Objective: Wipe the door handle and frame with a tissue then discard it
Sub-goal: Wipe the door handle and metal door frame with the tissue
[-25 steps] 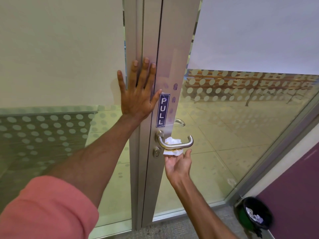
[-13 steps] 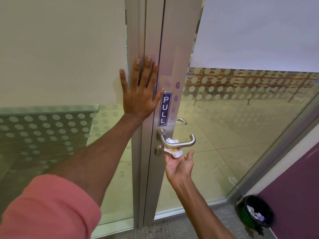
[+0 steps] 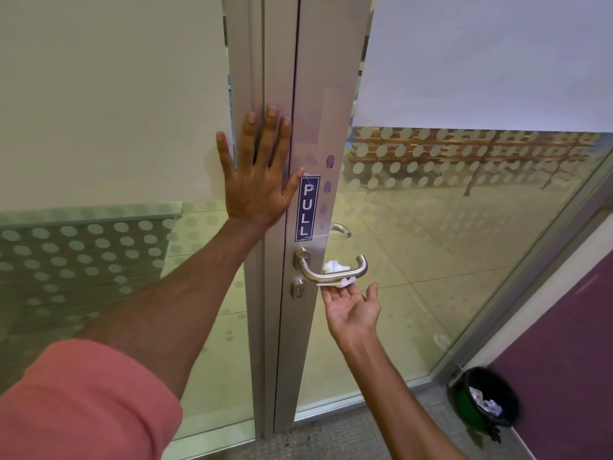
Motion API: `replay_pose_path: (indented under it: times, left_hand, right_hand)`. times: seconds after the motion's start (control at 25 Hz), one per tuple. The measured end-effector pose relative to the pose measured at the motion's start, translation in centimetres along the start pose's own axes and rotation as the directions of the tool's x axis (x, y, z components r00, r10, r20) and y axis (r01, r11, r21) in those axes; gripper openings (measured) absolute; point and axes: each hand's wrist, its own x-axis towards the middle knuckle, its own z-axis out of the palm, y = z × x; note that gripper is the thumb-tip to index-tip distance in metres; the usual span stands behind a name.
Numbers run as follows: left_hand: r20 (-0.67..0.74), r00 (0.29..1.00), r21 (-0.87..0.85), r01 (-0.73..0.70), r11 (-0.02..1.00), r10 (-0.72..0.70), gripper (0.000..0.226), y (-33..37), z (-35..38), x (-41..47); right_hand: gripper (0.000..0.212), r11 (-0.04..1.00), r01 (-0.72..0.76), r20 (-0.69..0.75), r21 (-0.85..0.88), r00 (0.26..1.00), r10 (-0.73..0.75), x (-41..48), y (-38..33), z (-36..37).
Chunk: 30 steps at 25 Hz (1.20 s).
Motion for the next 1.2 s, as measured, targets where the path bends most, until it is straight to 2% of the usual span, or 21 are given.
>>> replay_pose_path:
  times: [0.16,0.32,0.48,0.6,0.68,0.76,0.8,0.84,0.88,0.96,1.0,1.08,1.12,1.2]
  left_hand:
    - [-0.003,1.0,-0.001,0.0,1.0,0.0,0.074,0.0,0.1,0.0]
    - [-0.016,1.0,-0.016,-0.004,1.0,0.003,0.074,0.0,0.2,-0.1]
    - [-0.026,1.0,-0.015,-0.008,1.0,0.007,0.074,-0.2,0.4,-0.2]
    - [-0.047,0.999,0.0,-0.02,1.0,0.02,0.074,-0.1,0.5,-0.1]
    - [-0.053,0.998,0.003,-0.019,1.0,0.019,0.074,-0.2,0.5,0.0]
    - [-0.057,0.998,-0.007,-0.016,1.0,0.016,0.074,-0.2,0.6,0.1]
    - [-0.058,0.998,-0.009,-0.016,1.0,0.016,0.074,-0.2,0.6,0.1]
    - [-0.057,0.998,-0.007,-0.016,1.0,0.016,0.074,-0.2,0.6,0.0]
    - [-0.055,0.998,-0.007,-0.015,1.0,0.015,0.074,-0.1,0.6,0.0]
    - [-0.05,0.999,-0.008,-0.013,1.0,0.012,0.074,0.0,0.6,0.1]
    - [-0.047,0.999,-0.008,-0.01,1.0,0.01,0.074,-0.1,0.5,0.1]
    - [-0.04,0.999,-0.017,-0.003,1.0,0.003,0.074,-0.1,0.5,0.2]
    - [-0.039,0.999,-0.021,-0.003,1.0,0.002,0.074,-0.2,0.4,0.1]
    - [-0.044,0.999,-0.02,-0.004,1.0,0.003,0.074,-0.1,0.4,0.1]
  right_hand:
    - [0.055,0.997,0.075,-0.058,0.024,0.996,-0.074,1.0,-3.0,1.0]
    - [0.05,0.998,0.048,-0.083,0.045,0.996,-0.044,2.0,-4.1,2.1]
    - [0.022,1.0,0.0,-0.039,-0.024,0.999,-0.001,1.1,-4.0,1.0]
    - [0.024,0.998,-0.049,0.016,0.029,0.999,0.049,-0.3,-4.9,-0.2]
    - [0.025,0.999,0.031,-0.003,-0.036,1.0,-0.031,-1.0,-5.1,-0.6]
    - [0.024,0.959,0.197,-0.036,-0.202,0.977,-0.208,-1.4,-5.2,-0.9]
    - [0.024,0.9,0.292,-0.031,-0.323,0.948,-0.318,-1.5,-5.3,-0.9]
    - [0.026,0.798,0.384,0.012,-0.464,0.904,-0.428,-1.6,-5.3,-0.7]
    - [0.028,0.643,0.465,0.105,-0.609,0.85,-0.516,-1.5,-5.3,-0.3]
    - [0.035,0.184,0.545,0.376,-0.818,0.749,-0.545,-1.3,-4.7,0.3]
    - [0.037,-0.046,0.547,0.5,-0.836,0.723,-0.477,-1.1,-3.8,0.6]
    - [0.039,-0.388,0.544,0.657,-0.744,0.704,-0.272,-0.8,-1.5,0.4]
    - [0.04,-0.519,0.544,0.707,-0.659,0.684,-0.18,-0.5,-0.1,-0.2]
    - [0.046,-0.711,0.501,0.754,-0.493,0.654,-0.062,-0.1,2.6,-1.1]
